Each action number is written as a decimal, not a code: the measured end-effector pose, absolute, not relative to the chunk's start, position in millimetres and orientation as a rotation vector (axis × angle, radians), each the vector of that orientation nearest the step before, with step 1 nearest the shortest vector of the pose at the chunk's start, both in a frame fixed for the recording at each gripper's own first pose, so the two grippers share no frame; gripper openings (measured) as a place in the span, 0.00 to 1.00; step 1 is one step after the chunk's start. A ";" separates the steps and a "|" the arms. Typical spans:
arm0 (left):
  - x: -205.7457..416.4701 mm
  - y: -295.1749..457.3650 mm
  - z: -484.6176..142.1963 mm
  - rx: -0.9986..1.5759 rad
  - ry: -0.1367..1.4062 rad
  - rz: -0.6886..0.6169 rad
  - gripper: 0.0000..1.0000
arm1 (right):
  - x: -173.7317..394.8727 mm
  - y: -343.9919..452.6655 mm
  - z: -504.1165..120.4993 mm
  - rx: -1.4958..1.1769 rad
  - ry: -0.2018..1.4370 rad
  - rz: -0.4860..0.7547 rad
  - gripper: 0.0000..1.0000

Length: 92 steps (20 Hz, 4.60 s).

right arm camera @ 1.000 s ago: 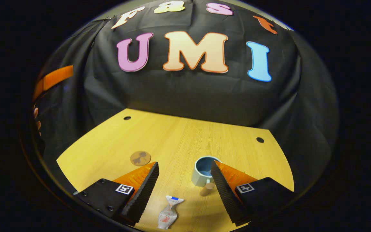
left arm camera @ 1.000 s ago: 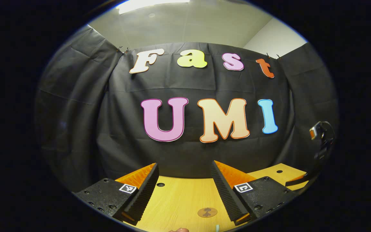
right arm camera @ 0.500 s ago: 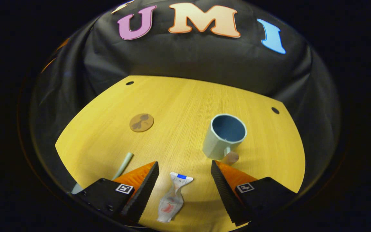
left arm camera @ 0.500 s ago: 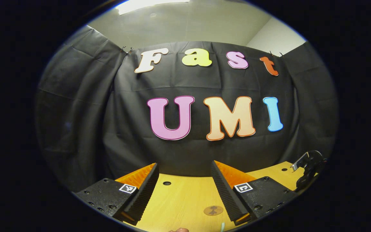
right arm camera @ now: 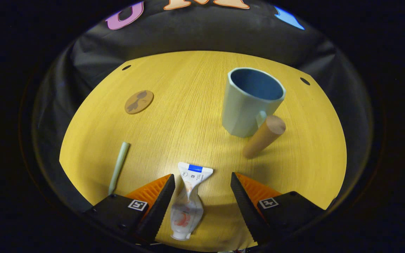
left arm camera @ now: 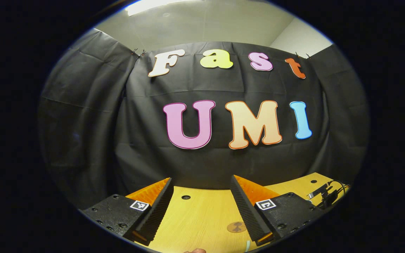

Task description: Put the toothbrush and toothpaste on the desktop into the cup, then pick up the cup and place it on the coaster on the desktop.

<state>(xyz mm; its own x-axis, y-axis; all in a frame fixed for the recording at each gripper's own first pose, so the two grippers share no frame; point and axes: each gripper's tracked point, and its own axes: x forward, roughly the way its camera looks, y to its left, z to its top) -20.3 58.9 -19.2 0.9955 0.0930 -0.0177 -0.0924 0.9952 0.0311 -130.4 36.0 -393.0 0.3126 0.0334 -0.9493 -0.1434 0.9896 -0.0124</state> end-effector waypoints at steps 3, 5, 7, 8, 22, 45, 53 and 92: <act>-17.8 57.0 -24.0 0.029 0.031 0.090 0.94 | -134.8 37.4 -397.9 -0.112 1.277 0.126 0.93; -16.8 55.5 -27.7 0.024 0.041 0.089 0.94 | -132.3 36.8 -397.8 -0.127 1.275 0.132 0.79; -17.6 53.9 -31.5 0.020 0.050 0.088 0.94 | -131.8 39.9 -403.8 -0.144 1.278 0.141 0.72; -17.0 52.9 -33.9 0.021 0.055 0.087 0.94 | -132.3 41.2 -405.0 -0.147 1.288 0.142 0.64; -18.1 4.5 -106.8 0.055 0.215 -0.018 0.94 | -136.8 43.7 -399.4 -0.157 1.290 0.192 0.25; -82.0 -66.2 -322.8 -0.014 0.888 -0.212 0.92 | -135.2 44.5 -398.6 -0.130 1.261 0.222 0.25; -106.0 -70.2 -360.0 0.001 1.050 -0.225 0.95 | -134.6 44.5 -398.4 -0.128 1.257 0.234 0.25; -82.0 -77.5 -314.2 -0.066 0.840 -0.276 0.00 | -110.0 49.2 -367.2 0.043 1.084 0.217 0.16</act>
<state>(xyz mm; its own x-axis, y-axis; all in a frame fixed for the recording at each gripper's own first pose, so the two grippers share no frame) -82.0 -77.5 -314.2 0.6338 -0.2668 -0.7260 0.2150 0.9624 -0.1660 -110.0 49.2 -367.2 0.4489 0.1965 -0.8717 -0.1549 0.9779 0.1407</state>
